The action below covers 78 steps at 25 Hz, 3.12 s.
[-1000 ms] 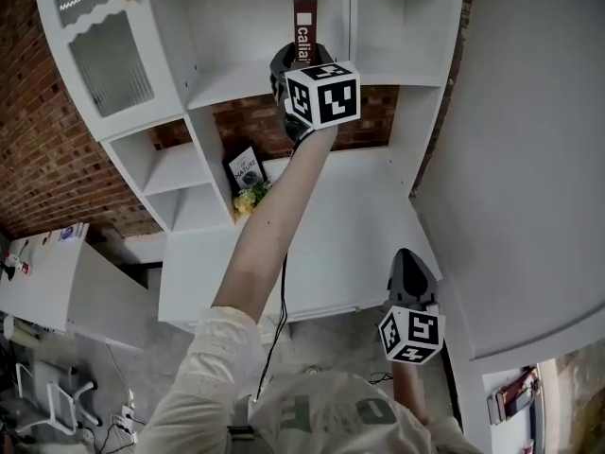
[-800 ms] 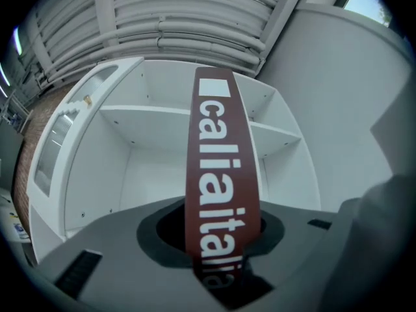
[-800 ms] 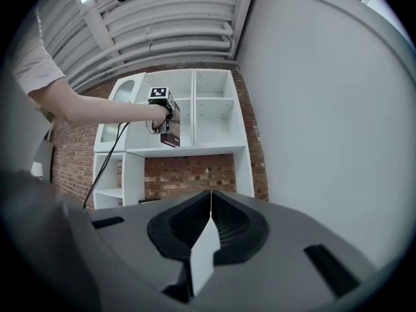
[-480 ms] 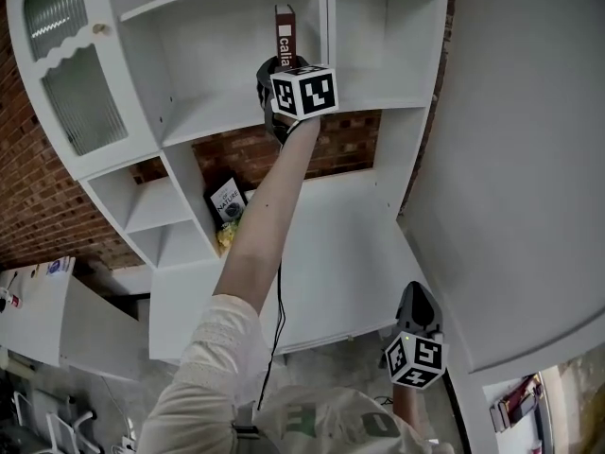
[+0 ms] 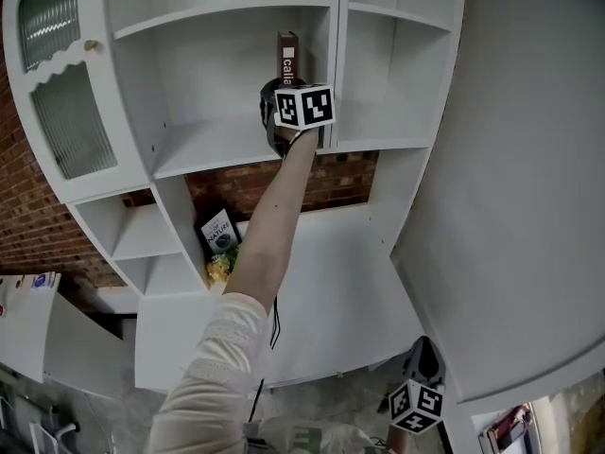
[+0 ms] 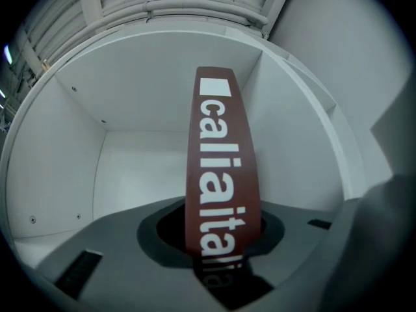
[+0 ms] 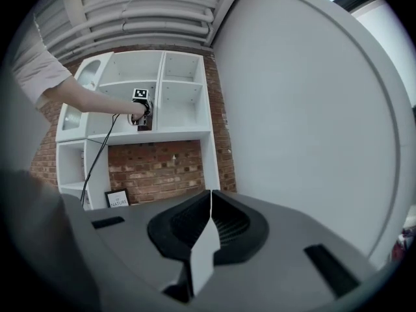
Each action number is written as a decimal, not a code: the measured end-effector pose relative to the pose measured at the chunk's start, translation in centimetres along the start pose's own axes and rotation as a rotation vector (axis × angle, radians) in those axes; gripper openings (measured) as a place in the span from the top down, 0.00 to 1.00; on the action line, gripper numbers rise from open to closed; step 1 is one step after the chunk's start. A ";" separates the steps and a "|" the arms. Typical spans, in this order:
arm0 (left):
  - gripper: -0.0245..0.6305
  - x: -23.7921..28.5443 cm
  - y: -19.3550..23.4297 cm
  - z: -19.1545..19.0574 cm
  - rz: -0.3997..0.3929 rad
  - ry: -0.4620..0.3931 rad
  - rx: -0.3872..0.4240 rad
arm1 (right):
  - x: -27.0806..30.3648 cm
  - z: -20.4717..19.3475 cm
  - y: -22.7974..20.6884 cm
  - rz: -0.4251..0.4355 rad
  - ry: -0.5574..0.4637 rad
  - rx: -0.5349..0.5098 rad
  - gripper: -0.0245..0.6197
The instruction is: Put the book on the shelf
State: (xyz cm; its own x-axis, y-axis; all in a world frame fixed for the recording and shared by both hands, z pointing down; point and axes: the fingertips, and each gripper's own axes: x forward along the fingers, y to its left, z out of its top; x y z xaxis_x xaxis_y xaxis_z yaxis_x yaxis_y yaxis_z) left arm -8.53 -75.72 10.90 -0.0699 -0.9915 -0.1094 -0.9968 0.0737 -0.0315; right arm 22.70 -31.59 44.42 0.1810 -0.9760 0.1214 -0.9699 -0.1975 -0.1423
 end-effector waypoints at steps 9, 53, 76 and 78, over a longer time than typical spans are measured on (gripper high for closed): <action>0.73 4.2 0.4 -0.4 -0.001 0.003 0.015 | 0.5 -0.1 -1.2 -0.050 0.036 -0.009 0.94; 0.63 -29.5 1.3 -3.7 -0.227 -0.309 -0.171 | -3.0 2.4 11.0 0.414 -0.111 -0.030 0.94; 0.94 -55.2 14.0 -20.2 0.058 -0.080 0.055 | -10.9 3.5 27.7 0.886 -0.267 -0.267 0.94; 0.94 -55.2 14.2 -20.5 0.056 -0.060 0.057 | -10.9 3.5 28.0 0.887 -0.267 -0.254 0.94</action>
State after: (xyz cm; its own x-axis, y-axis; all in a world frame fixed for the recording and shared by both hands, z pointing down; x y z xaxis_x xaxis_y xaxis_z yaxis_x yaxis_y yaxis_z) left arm -19.67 -22.16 36.81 -0.1216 -0.9776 -0.1716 -0.9874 0.1368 -0.0798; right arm -5.82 -26.82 35.65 -0.6353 -0.7554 -0.1606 -0.7722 0.6184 0.1461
